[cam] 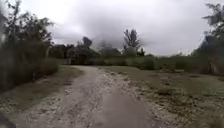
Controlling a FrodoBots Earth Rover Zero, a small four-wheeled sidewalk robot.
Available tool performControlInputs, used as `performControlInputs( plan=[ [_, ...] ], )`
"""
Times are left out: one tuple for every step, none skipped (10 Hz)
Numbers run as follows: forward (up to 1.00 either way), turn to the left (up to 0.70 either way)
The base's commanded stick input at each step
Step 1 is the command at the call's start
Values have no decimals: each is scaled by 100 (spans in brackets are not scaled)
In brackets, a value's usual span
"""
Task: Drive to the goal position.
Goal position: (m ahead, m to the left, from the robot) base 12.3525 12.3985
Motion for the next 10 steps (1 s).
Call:
performControlInputs(
  plan=[
    [70, 0],
    [70, 0],
    [70, 0],
    [70, 0],
    [70, 0],
    [70, 0],
    [70, 0],
    [70, 0],
    [70, 0],
    [70, 0]
  ],
)
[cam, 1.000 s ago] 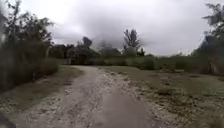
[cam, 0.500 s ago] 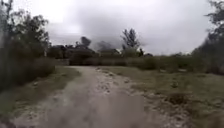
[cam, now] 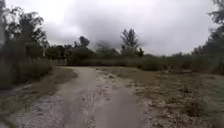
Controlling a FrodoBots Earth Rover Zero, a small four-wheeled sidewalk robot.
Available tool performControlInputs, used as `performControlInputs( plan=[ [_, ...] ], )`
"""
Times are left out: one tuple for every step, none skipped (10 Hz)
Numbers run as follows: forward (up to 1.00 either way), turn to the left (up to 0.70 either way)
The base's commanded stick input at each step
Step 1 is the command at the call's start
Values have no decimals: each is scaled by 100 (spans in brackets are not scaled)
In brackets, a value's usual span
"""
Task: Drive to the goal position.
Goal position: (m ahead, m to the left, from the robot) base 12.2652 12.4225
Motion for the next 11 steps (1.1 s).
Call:
performControlInputs(
  plan=[
    [70, 0],
    [70, 0],
    [70, 0],
    [70, 0],
    [70, 0],
    [70, 0],
    [70, 0],
    [70, 31],
    [70, 35],
    [70, 35],
    [70, 35]
  ],
)
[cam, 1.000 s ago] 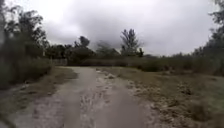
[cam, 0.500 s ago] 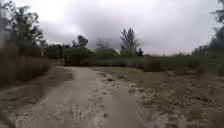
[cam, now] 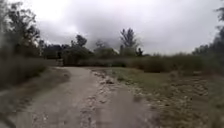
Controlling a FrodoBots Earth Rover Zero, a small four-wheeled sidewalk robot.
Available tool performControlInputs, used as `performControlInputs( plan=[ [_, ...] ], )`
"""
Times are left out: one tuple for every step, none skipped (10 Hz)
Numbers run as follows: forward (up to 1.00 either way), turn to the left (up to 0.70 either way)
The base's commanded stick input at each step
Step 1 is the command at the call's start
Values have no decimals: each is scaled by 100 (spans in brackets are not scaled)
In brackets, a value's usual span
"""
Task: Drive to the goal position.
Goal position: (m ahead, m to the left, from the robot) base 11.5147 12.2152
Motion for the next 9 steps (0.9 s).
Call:
performControlInputs(
  plan=[
    [70, 35],
    [70, 22],
    [70, 0],
    [70, 0],
    [70, 7],
    [70, 24],
    [70, 35],
    [70, 35],
    [70, 35]
  ],
)
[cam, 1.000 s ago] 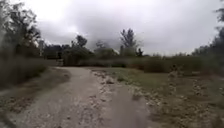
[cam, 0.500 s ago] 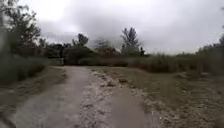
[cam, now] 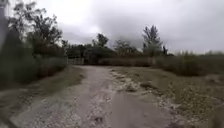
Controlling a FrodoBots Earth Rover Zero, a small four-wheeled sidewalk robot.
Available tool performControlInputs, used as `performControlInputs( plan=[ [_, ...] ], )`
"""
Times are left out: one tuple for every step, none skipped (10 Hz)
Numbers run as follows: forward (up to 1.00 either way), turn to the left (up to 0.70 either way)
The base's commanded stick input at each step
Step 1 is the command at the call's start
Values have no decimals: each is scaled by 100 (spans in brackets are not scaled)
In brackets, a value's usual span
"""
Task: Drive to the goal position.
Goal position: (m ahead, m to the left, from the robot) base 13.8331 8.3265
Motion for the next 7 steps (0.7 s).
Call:
performControlInputs(
  plan=[
    [70, 35],
    [70, 35],
    [70, 35],
    [70, 4],
    [70, 0],
    [70, 0],
    [70, 0]
  ],
)
